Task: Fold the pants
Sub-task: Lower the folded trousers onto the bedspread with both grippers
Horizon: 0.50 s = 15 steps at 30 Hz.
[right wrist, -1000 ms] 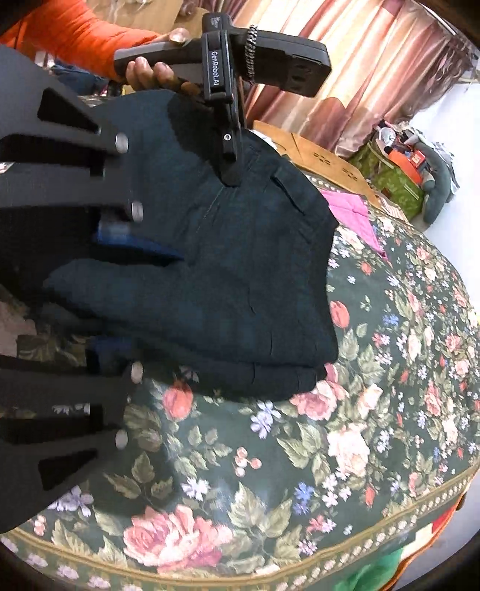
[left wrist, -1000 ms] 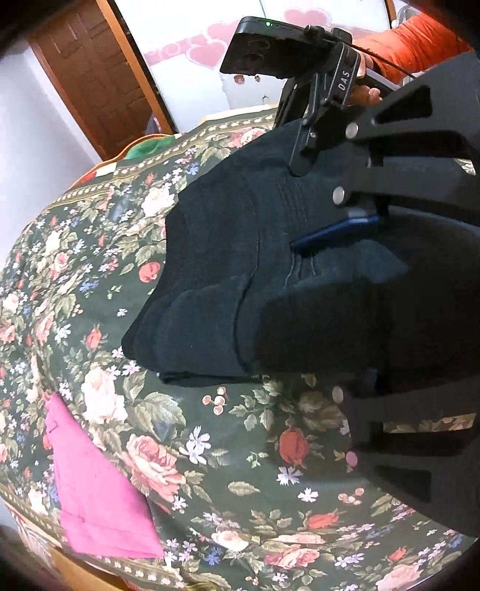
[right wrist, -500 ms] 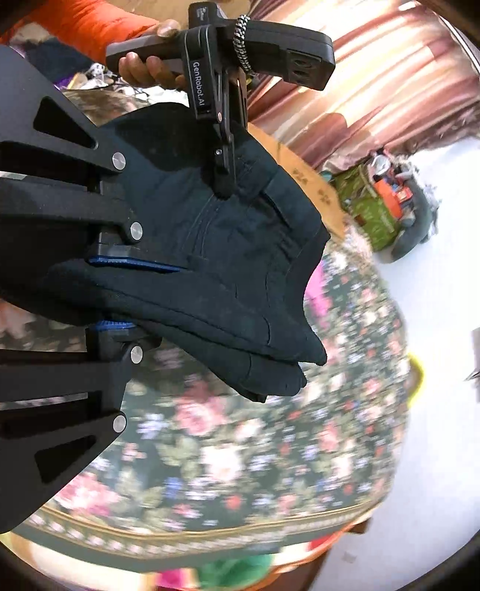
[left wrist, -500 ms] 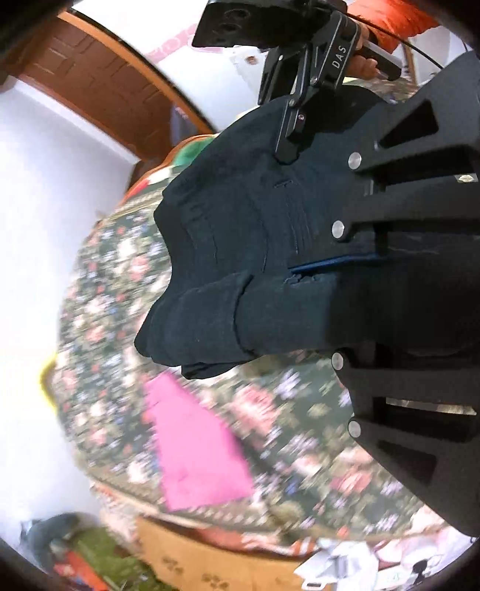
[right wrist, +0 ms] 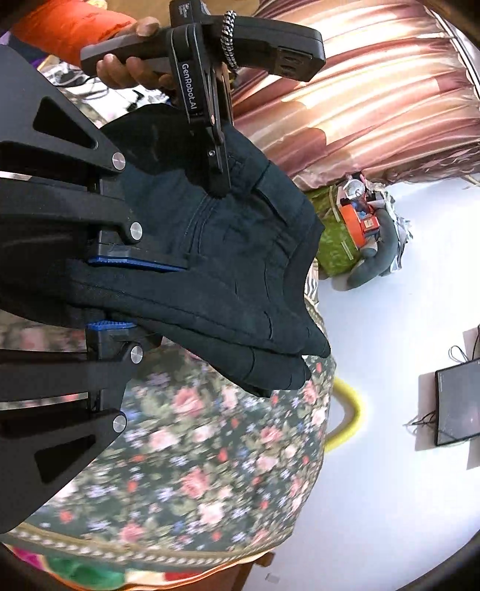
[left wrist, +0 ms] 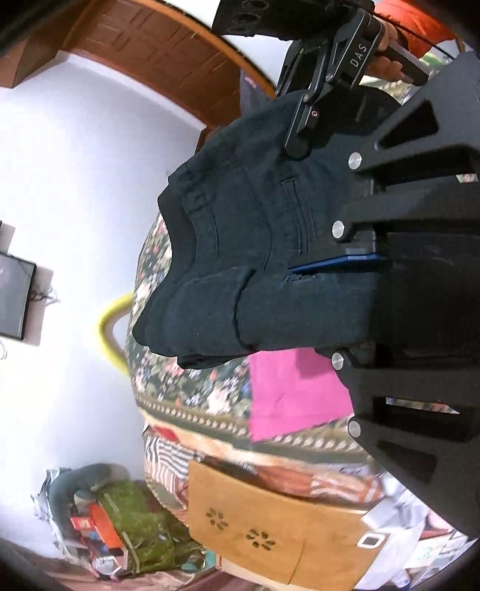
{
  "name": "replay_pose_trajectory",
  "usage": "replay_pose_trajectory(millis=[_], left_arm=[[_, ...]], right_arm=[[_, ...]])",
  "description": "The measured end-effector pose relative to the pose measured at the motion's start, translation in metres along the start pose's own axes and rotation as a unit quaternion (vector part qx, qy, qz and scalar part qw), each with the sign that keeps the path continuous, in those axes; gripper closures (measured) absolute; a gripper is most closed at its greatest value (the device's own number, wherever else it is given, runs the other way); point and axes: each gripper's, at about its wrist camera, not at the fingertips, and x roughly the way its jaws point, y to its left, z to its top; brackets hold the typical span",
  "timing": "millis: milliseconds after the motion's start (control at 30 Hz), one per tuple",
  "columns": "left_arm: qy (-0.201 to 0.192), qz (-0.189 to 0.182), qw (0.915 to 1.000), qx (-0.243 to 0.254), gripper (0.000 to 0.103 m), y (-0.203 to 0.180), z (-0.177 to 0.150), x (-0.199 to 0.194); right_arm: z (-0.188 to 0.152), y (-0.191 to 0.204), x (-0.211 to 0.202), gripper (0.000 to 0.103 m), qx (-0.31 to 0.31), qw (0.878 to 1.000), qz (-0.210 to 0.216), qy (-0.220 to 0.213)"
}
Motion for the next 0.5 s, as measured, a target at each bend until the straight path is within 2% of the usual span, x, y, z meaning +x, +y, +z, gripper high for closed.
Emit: replay_pose_trajectory(millis=[133,333,500], left_arm=[[0.001,0.024,0.9996,0.012,0.079,0.024,0.008,0.03],[0.029,0.048,0.9984,-0.011,0.079,0.064,0.011,0.096],[0.044,0.05,0.9973,-0.033,0.079,0.092,0.005,0.143]], right_arm=[[0.01,0.0,0.042,0.084,-0.008,1.0,-0.005,0.015],[0.014,-0.011,0.107,0.084,0.004,0.999,-0.006,0.053],[0.012,-0.02,0.149,0.084,0.01,0.997,-0.011,0.082]])
